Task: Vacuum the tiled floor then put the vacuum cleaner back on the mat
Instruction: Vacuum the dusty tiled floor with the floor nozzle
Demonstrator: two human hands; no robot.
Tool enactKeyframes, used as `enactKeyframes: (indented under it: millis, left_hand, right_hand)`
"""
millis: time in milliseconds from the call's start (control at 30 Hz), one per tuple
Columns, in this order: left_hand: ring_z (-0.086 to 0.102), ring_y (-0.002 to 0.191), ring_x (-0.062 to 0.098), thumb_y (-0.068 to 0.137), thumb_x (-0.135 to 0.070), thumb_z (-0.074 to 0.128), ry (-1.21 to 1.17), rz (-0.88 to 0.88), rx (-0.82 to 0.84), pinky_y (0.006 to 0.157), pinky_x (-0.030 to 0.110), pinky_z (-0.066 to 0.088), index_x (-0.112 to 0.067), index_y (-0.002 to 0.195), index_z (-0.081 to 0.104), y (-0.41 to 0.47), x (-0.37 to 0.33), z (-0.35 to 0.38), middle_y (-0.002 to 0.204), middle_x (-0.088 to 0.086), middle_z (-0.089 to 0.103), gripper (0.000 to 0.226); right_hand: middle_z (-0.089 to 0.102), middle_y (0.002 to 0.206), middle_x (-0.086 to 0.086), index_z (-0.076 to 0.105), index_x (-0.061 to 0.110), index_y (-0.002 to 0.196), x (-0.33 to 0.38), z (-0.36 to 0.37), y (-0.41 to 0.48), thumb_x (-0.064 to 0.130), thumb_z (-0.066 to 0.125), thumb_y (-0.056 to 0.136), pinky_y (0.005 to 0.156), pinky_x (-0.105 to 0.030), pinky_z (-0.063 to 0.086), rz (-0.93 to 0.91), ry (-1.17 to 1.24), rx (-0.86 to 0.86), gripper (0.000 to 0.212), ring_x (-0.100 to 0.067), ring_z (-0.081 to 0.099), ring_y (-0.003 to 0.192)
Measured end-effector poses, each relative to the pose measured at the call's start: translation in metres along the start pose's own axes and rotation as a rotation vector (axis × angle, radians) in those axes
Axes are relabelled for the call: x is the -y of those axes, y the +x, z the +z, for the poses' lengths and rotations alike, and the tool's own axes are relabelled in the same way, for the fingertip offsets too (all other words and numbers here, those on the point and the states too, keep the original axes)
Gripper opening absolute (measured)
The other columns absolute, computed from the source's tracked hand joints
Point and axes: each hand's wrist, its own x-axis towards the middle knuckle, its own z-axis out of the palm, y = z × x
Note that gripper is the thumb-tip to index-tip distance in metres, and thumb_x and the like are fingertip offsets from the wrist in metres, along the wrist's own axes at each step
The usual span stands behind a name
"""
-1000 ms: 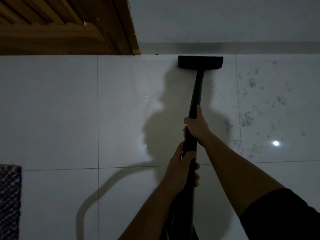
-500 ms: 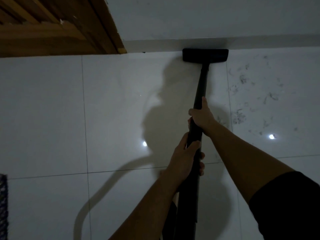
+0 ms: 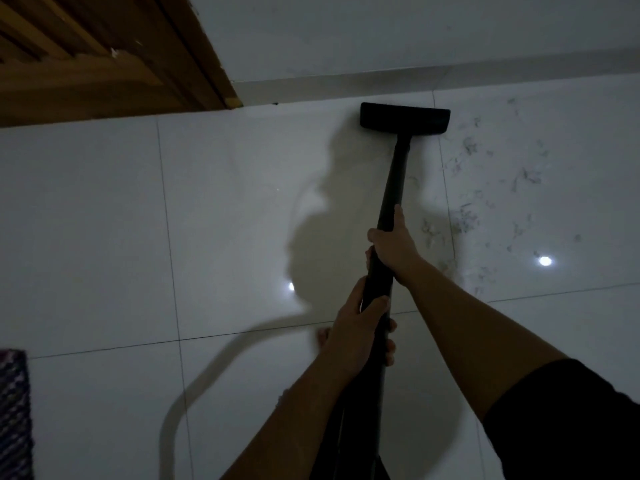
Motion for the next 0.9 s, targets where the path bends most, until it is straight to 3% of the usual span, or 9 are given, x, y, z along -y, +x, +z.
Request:
enactKeyframes:
  millis: [533, 900]
  left_hand:
    - [0.046, 0.041, 0.014, 0.098, -0.014, 0.043, 0.027, -0.034, 0.009, 0.04, 0.022, 0.041, -0.03, 0.129, 0.047, -0.028, 0.036, 0.005, 0.068, 0.008, 0.05, 0.036]
    - [0.047, 0.04, 0.015, 0.097, -0.013, 0.044, 0.052, -0.047, 0.043, 0.039, 0.022, 0.041, -0.029, 0.135, 0.044, -0.044, 0.056, 0.005, 0.064, 0.006, 0.051, 0.041]
  right_hand:
    - [0.06, 0.086, -0.015, 0.003, 0.035, 0.154, -0.04, -0.008, -0.031, 0.008, 0.051, 0.093, 0.05, -0.032, 0.048, 0.026, 0.043, -0.026, 0.083, -0.021, 0.056, 0.053]
    - [0.059, 0.095, -0.019, 0.003, 0.037, 0.153, -0.065, -0.013, -0.049, 0.007, 0.051, 0.092, 0.053, -0.034, 0.05, 0.053, 0.075, -0.052, 0.084, -0.022, 0.056, 0.055]
